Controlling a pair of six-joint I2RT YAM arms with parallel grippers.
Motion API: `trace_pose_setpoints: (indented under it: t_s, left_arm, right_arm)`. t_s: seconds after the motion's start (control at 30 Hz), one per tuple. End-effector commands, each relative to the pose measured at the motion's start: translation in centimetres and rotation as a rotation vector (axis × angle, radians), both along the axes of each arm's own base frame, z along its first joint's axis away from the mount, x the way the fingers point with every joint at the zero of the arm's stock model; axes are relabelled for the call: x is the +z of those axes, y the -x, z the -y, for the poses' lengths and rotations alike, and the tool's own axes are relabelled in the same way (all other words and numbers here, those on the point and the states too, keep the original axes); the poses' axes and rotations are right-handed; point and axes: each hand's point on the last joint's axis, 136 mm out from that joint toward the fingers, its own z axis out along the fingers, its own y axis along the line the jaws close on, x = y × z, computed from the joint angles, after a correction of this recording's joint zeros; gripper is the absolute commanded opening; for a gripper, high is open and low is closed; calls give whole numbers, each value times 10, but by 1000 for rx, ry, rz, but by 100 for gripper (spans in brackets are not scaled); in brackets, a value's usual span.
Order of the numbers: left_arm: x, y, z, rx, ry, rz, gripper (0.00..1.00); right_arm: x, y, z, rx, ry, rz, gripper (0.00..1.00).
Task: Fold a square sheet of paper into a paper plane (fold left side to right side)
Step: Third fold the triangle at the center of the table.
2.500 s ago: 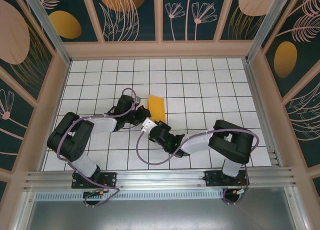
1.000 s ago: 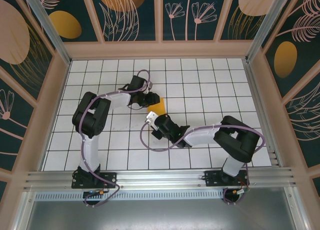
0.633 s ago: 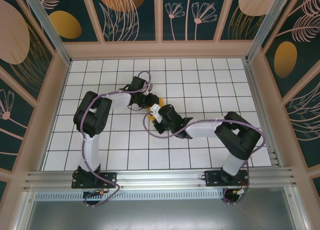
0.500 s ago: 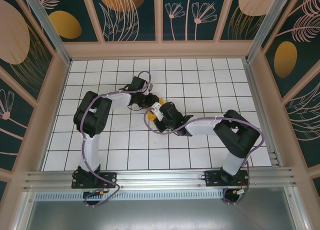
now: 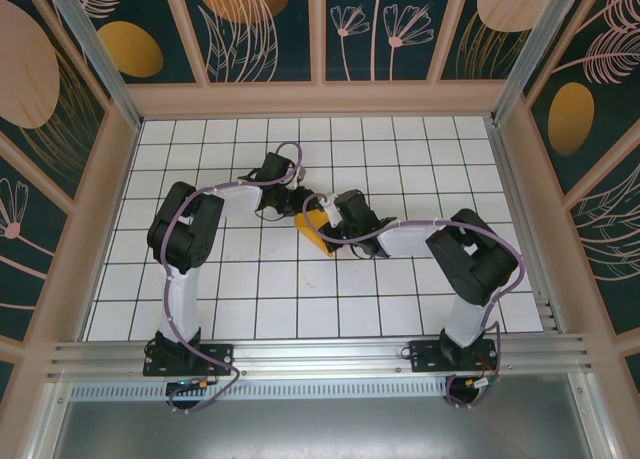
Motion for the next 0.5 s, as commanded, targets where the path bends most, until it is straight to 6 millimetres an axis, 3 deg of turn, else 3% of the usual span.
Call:
trace_pose_setpoints:
  t_s: [0.0, 0.47]
  left_arm:
    - [-27, 11, -6, -12, -53, -63, 32]
    - [-28, 12, -6, -10, -54, -67, 32]
  right_arm:
    - [0, -4, -4, -13, -27, -42, 0]
    - [-9, -12, 5, -67, -27, -77, 0]
